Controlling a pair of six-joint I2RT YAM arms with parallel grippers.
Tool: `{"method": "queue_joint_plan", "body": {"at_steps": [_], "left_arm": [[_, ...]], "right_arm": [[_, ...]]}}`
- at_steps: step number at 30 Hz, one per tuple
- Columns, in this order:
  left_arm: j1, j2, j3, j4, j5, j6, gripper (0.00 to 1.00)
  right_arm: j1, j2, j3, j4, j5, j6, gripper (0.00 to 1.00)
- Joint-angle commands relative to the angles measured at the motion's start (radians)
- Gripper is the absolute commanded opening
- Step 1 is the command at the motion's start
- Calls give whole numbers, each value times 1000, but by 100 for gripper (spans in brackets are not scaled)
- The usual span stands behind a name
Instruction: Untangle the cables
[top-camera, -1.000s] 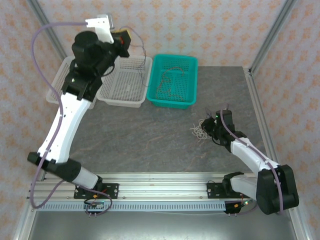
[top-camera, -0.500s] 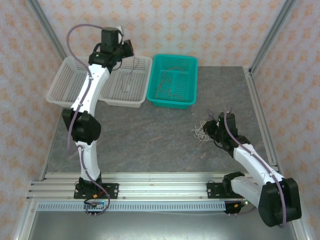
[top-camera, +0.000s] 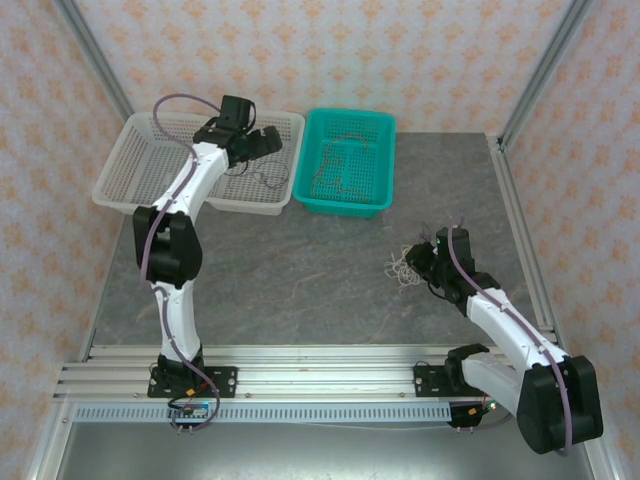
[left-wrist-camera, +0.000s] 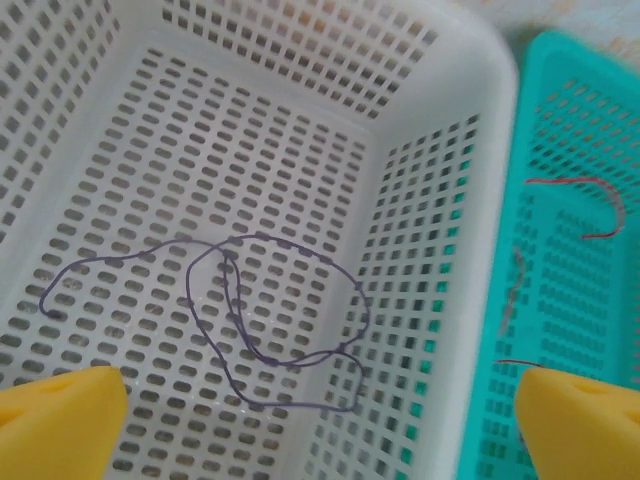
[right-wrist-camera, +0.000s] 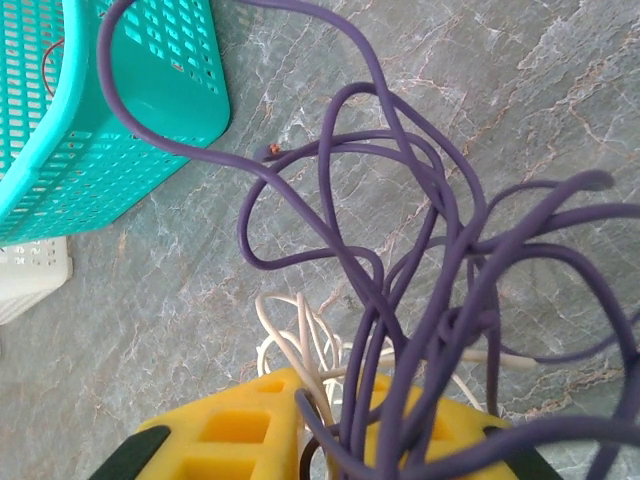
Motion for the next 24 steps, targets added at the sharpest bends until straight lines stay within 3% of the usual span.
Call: {"method": "queue_joint_plan", "body": {"at_steps": [1, 6, 11, 14, 17, 20, 24], "left_arm": [[14, -242, -59, 101, 32, -65, 100], [-32, -517, -318, 276, 183, -148, 100], [-152, -730, -508, 279, 137, -113, 100], [-201, -815, -622, 287, 103, -125, 100], [-228, -858, -723, 283, 95, -137, 100], [-231, -871, -792, 259, 110, -152, 100], [-256, -870, -853, 262, 152, -158, 86]], "right_arm": [[7, 14, 5, 17, 18, -2, 17], [9, 66, 26, 88, -115, -24, 16], [94, 168, 59, 325, -452, -54, 17], [194, 239, 136, 247, -455, -184, 22], [263, 339, 220, 121, -401, -306, 46], [265, 337, 216, 150, -305, -243, 72], [265, 170, 110, 239, -121, -223, 87]]}}
